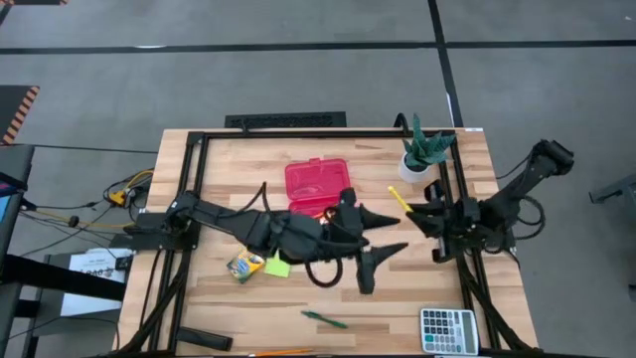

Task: Pack school essentials
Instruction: Put the yellow marker into the supply box

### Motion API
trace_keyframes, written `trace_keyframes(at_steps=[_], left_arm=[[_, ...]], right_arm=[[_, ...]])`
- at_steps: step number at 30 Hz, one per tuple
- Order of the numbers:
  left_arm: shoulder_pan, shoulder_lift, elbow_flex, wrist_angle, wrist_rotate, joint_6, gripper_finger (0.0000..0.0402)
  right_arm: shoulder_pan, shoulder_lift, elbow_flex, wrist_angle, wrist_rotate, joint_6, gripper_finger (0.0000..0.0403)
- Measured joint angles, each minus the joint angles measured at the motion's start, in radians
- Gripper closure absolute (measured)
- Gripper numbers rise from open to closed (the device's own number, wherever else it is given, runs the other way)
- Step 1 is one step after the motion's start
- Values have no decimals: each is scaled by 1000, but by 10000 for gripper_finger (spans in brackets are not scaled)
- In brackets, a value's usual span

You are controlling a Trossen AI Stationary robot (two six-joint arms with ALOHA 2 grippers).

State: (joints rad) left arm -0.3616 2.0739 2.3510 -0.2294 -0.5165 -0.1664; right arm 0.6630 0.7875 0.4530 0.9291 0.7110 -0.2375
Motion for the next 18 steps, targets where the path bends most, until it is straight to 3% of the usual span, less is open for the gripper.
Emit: trace_keyframes(at_steps=[5,12,15,18], left_arm=[[84,3,-2,-187,87,-73,186],[107,-81,0,-400,-43,-36,202],[102,-153,-3,-688,-74,-119,210],[63,-238,-3,-950,-187,-270,214]], right_arm=[[3,-46,0,3,6,-54,351],[-7,-56,0,2,6,-78,351],[-11,-56,0,8,6,-78,351],[-12,-56,0,8,6,-79,351]])
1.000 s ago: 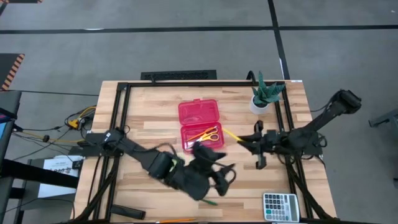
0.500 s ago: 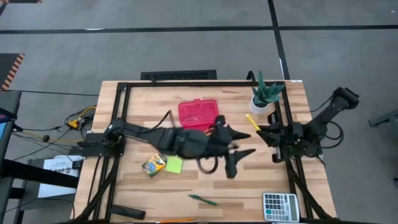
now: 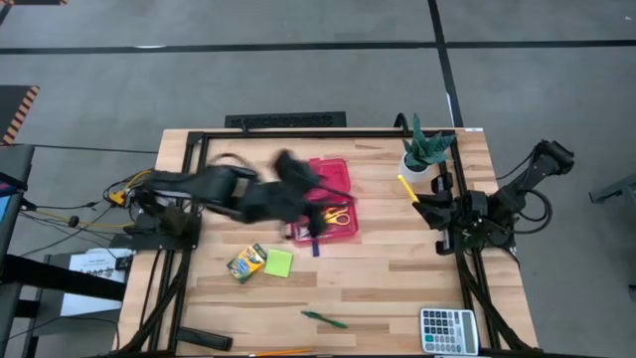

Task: Pack school essentials
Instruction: Put the yellow marker into the supply box

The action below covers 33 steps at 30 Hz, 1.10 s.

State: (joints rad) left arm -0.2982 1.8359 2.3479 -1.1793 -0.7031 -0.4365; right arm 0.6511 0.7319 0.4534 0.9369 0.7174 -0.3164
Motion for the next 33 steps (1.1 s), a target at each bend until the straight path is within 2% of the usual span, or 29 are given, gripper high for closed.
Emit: trace_keyframes(at_steps=[3,5,8,10,12,14,17,19,22,24,26,30,31,33], left_arm=[[-83,-110,-43,-273,-68,-245,214],[-162,-180,-123,-407,-133,-463,214],[-300,-340,-364,-355,-304,-631,214],[-373,-459,-562,-344,-414,-837,214],[-412,-567,-785,-323,-545,-1061,214],[-422,-652,-991,-214,-685,-1207,214],[-411,-766,-1240,-3,-838,-1308,214],[-403,-821,-1360,138,-847,-1322,214],[-389,-859,-1477,360,-756,-1291,214],[-374,-881,-1505,487,-646,-1243,214],[-343,-898,-1507,575,-419,-1152,214],[-226,-898,-1510,810,163,-911,215],[-202,-889,-1511,902,245,-817,215],[-146,-871,-1510,1140,322,-565,215]], right_arm=[[-9,0,0,3,0,1,351],[-13,0,0,4,-1,1,351],[-14,0,0,13,-4,-4,351],[-21,0,0,15,-5,-1,351],[-27,0,0,14,-5,5,351],[-35,0,0,13,-5,4,351],[-65,4,0,11,-6,5,351],[-99,18,0,12,-6,26,351],[-160,52,0,6,-7,94,351],[-197,79,0,8,-12,138,351],[-223,101,0,3,-21,166,351],[-262,132,0,10,-52,200,351],[-268,138,0,11,-61,209,351],[-278,141,0,10,-68,211,351]])
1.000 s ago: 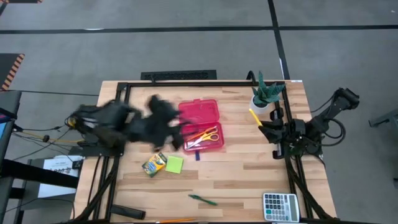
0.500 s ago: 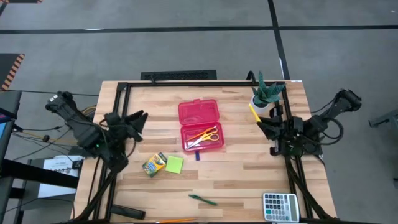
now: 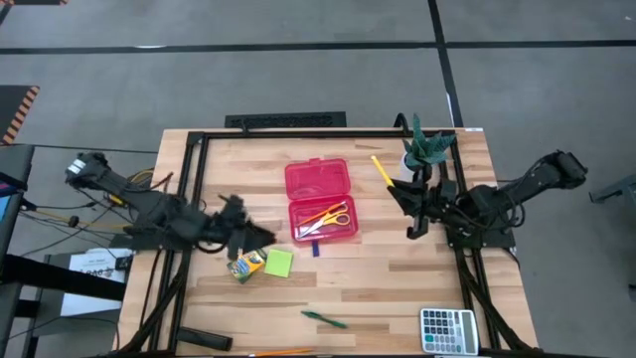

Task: Pack school essentials
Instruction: Put the yellow marker into the supply box

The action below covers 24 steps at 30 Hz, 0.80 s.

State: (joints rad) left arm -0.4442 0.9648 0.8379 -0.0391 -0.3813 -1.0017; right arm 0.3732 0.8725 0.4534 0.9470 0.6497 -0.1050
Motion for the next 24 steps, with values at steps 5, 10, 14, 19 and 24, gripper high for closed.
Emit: trace_keyframes(at_steps=[5,10,14,19,24], left_arm=[[215,66,4,390,111,436,215],[477,279,1,644,493,402,215],[599,445,6,953,541,397,215],[633,643,105,1114,597,387,215],[631,786,293,1116,675,401,215]], right_arm=[[-6,-2,0,35,0,-13,351],[-30,-6,1,55,-23,-23,351],[-48,-6,1,57,-25,-10,351],[-86,15,1,56,-27,18,346],[-124,69,1,51,-50,82,342]])
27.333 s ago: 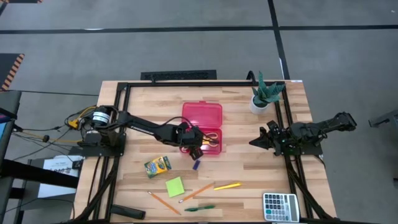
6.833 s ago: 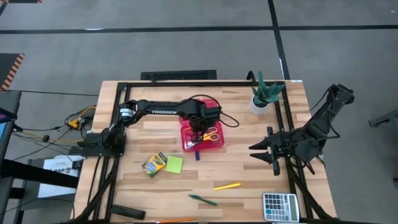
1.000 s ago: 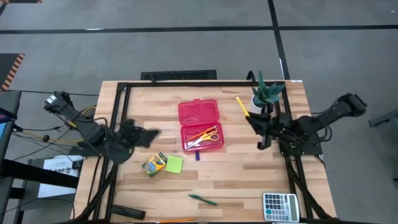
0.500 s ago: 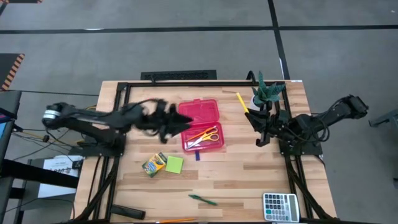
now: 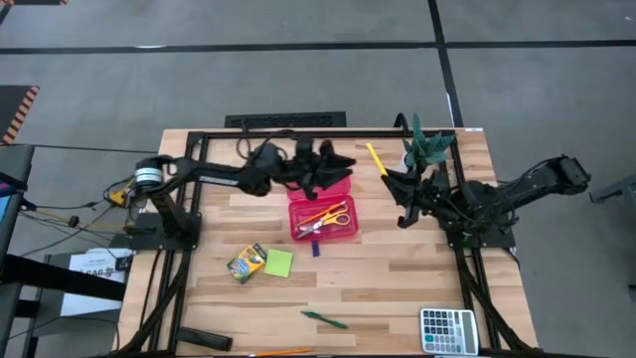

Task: Pack school essentials
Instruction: Put the yellow marker into the supply box

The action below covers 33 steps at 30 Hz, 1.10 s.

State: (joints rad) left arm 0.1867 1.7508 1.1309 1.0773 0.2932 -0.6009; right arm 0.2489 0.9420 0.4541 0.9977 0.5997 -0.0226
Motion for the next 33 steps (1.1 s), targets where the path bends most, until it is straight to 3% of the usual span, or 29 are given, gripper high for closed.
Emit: trace_keyframes(at_steps=[6,13,33], left_arm=[[4,51,142,-144,1,44,215],[4,51,177,-215,-8,92,221],[-1,51,179,-207,3,110,388]], right_arm=[[-17,40,0,1,-29,49,341],[-16,46,0,1,-29,49,341],[-16,46,0,0,-26,52,340]])
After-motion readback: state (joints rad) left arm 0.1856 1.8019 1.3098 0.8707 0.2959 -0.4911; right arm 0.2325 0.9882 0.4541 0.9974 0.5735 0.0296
